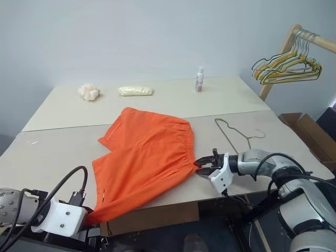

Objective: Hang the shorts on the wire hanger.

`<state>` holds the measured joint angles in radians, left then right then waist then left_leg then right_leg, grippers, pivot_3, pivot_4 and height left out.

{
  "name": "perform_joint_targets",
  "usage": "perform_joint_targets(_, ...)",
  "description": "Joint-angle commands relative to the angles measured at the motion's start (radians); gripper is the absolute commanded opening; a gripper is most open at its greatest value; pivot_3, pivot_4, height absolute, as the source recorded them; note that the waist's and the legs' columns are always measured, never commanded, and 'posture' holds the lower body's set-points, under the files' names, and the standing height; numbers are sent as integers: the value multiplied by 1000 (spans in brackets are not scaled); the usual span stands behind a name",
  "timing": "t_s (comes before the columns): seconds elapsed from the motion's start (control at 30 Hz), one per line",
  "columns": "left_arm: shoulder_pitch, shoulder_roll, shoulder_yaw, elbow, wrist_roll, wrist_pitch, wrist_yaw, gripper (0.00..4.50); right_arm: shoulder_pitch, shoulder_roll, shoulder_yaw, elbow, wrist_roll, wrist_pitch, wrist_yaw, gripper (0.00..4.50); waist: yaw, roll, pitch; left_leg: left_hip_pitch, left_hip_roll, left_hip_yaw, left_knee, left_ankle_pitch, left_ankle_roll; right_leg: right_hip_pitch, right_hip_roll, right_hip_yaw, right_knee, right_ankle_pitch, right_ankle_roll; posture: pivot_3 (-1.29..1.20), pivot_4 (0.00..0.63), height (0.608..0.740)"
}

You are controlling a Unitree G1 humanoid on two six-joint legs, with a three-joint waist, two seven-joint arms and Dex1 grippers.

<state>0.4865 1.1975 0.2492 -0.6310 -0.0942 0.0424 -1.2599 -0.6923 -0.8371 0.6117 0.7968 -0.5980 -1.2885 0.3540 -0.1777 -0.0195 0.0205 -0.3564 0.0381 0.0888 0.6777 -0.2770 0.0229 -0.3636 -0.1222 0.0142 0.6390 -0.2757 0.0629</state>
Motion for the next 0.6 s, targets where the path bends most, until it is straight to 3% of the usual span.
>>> perform_joint_targets(0.03,-25,-9,86,22,-121,-19,-74,2893,70,-70,-43,-131,155,25,73,3601,3,0,1,1,0,0,0,0,0,1,0,0,0,0,0,-93,10,740)
perform_joint_targets(0.13,-76,-19,154,51,-253,48,-116,3798,190,-168,-82,-284,346,147,153,4500,15,0,2,3,1,0,0,-1,1,4,-1,-1,-1,0,-1,-89,17,740)
perform_joint_targets(0.23,-222,-53,169,102,-408,168,-59,4466,396,-325,-172,-558,710,478,261,4500,40,4,7,4,1,-1,0,-2,2,7,-2,-3,-4,0,-1,-96,25,740)
perform_joint_targets(0.4,-542,-179,68,118,-653,441,174,4466,607,-441,-410,-901,1129,1164,202,4500,60,6,10,5,4,-1,1,-3,2,10,0,-3,-6,1,0,-130,27,740)
perform_joint_targets(0.6,-791,-311,-33,128,-781,620,334,4466,580,-396,-538,-986,1209,1748,61,4500,69,5,9,2,4,0,1,-4,1,8,3,-2,-9,2,0,-167,20,740)
